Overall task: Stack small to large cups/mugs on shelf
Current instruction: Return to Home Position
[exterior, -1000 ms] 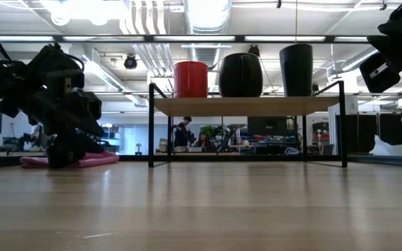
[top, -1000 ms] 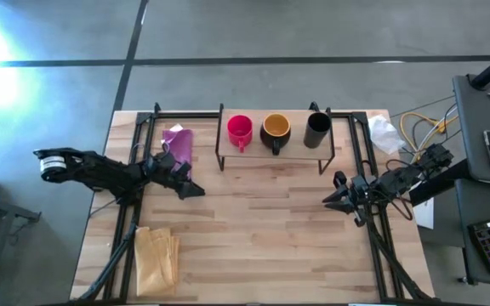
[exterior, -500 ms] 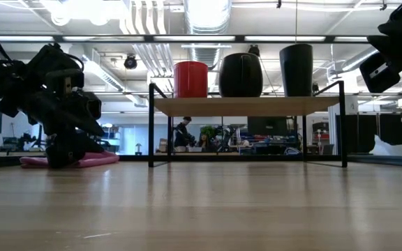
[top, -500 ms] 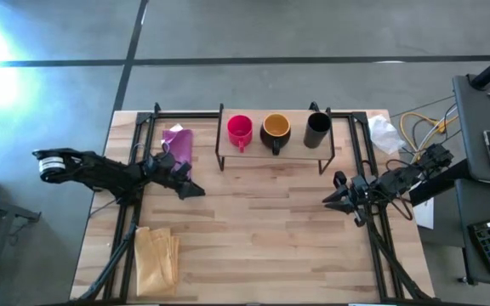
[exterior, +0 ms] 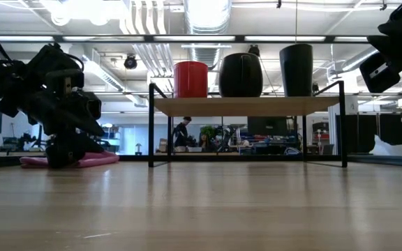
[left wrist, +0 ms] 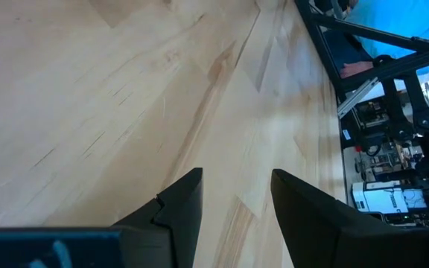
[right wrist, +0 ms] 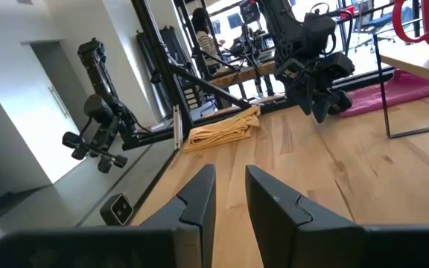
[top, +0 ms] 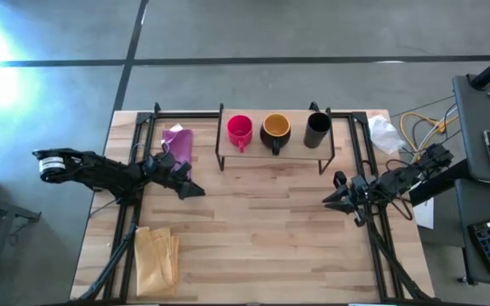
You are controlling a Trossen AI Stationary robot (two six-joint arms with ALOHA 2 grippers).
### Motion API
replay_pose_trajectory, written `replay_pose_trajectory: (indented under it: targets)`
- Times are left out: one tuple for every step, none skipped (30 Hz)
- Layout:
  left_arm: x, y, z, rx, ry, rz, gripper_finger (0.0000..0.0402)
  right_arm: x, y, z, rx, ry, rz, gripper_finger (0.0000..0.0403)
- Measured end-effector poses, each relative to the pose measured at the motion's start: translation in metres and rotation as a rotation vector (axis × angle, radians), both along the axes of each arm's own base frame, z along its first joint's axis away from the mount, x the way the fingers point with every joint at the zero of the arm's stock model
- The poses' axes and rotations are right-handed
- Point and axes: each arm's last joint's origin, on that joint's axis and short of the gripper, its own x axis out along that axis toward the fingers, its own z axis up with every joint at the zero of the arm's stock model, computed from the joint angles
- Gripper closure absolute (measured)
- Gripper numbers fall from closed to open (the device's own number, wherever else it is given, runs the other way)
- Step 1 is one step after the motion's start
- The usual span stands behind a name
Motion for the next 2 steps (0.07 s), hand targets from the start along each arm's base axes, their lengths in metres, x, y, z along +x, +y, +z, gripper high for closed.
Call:
replay_pose_trajectory:
  targets:
    - [0.0000, 0.0000, 0.0000, 0.000, 0.000, 0.000, 0.0256, 0.0000, 0.0000, 0.0000, 0.000, 0.000, 0.000, 0.0335]
    - [0.0000, 0.0000, 0.0000, 0.000, 0.000, 0.000, 0.0256, 0.0000, 0.0000, 0.0000, 0.000, 0.000, 0.000, 0.0335]
